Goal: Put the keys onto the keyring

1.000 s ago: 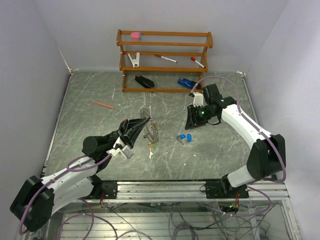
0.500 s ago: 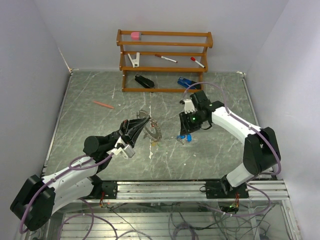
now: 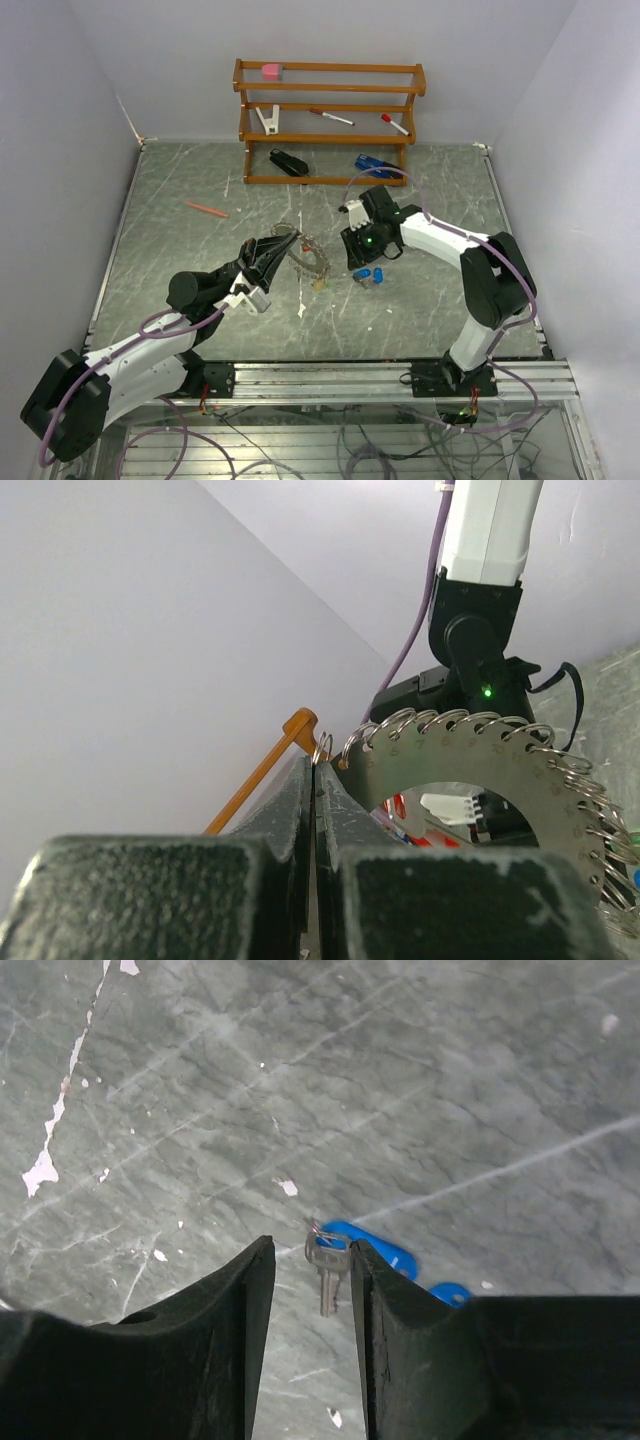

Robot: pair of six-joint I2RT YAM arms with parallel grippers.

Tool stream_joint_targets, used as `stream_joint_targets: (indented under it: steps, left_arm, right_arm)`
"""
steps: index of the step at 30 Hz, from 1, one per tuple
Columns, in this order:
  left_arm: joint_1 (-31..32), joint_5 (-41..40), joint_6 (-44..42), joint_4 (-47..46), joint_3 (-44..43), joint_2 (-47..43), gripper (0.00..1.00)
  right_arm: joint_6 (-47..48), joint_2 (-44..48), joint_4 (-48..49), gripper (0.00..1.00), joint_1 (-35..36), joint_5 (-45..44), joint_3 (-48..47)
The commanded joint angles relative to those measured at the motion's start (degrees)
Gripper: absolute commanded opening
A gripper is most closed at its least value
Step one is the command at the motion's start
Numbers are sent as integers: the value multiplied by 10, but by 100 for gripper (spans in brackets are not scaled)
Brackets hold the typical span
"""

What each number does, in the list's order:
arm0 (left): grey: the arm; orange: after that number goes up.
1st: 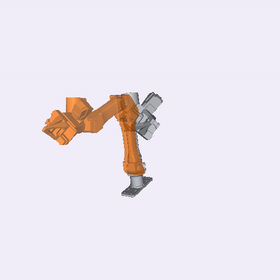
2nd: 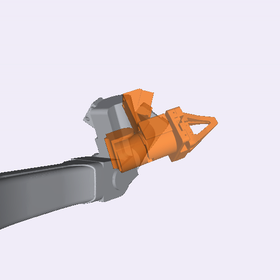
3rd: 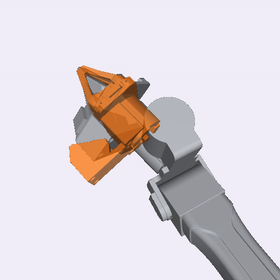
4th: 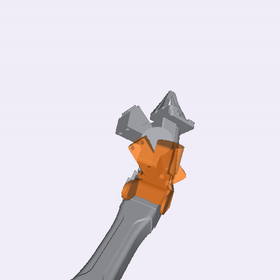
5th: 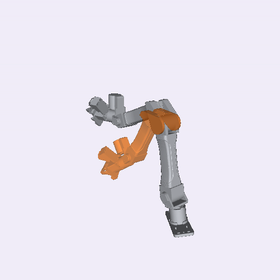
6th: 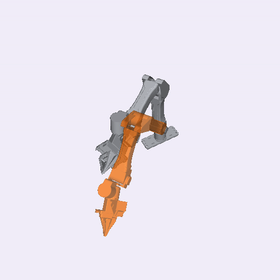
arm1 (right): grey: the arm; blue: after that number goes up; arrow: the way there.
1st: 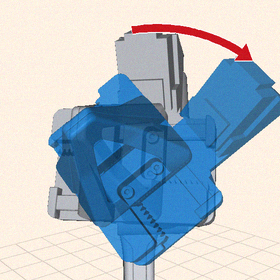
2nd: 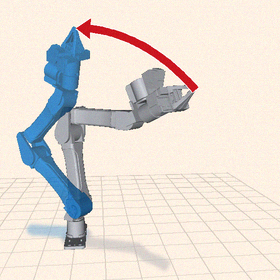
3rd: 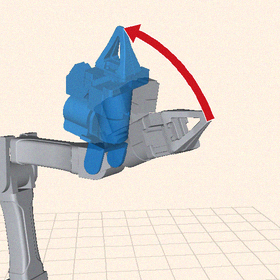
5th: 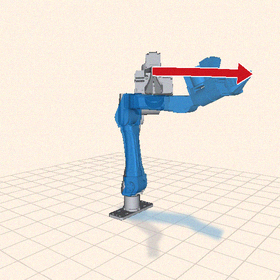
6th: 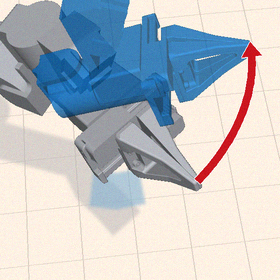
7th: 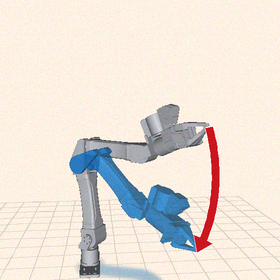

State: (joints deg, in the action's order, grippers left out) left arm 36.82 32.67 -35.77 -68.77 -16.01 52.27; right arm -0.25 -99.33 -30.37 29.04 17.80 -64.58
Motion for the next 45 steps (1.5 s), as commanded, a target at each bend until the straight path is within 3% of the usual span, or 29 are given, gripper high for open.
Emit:
stream_joint_targets:
  steps: [1,26,30,33,45]
  left_arm:
    - [4,-12,0,-51,0,-2,7]
    - [4,-20,2,-40,-1,2,7]
    - [4,-20,3,-39,-4,6,7]
    - [3,-18,2,-38,-3,7,7]
    - [4,-20,-4,-30,-10,9,7]
  right_arm:
    - [20,-18,27,36,16,-6,-9]
    - [18,-26,51,27,16,-6,37]
    - [18,-31,55,21,16,-7,37]
    - [16,-32,60,8,16,-11,37]
    - [-1,11,47,0,16,-29,34]
